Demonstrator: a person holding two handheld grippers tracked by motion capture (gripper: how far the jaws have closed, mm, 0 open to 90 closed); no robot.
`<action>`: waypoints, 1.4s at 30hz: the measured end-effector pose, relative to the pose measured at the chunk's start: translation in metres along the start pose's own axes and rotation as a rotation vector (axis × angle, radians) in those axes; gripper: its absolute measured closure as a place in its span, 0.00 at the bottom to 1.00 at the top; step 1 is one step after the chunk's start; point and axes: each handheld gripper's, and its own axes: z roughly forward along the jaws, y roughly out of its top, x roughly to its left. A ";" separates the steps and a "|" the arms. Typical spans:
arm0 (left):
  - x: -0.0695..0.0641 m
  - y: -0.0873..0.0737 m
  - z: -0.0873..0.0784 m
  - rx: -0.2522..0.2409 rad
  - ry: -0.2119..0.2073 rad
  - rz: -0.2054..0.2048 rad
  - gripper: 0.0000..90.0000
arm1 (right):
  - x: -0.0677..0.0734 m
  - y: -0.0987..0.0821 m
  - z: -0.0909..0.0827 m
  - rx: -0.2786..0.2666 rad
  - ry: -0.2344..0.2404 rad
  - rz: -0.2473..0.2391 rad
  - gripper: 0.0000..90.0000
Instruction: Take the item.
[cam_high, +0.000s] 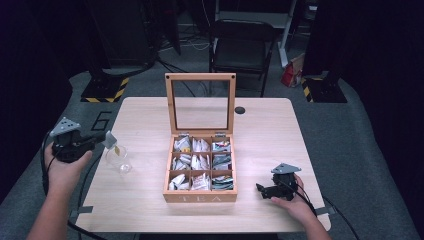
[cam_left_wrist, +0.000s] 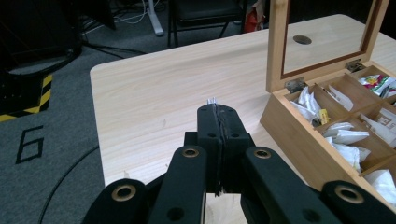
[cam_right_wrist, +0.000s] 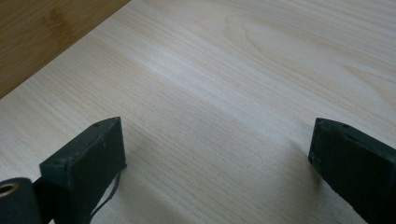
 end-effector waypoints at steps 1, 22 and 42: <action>0.001 -0.001 0.001 0.002 0.000 -0.001 0.99 | 0.000 0.000 0.000 0.000 0.000 0.000 0.03; 0.008 -0.032 0.028 0.056 0.020 -0.056 0.99 | 0.000 0.000 0.000 0.000 0.000 0.000 0.03; 0.009 -0.051 0.046 0.103 0.011 -0.086 0.99 | 0.000 0.000 0.000 0.000 0.000 0.000 0.03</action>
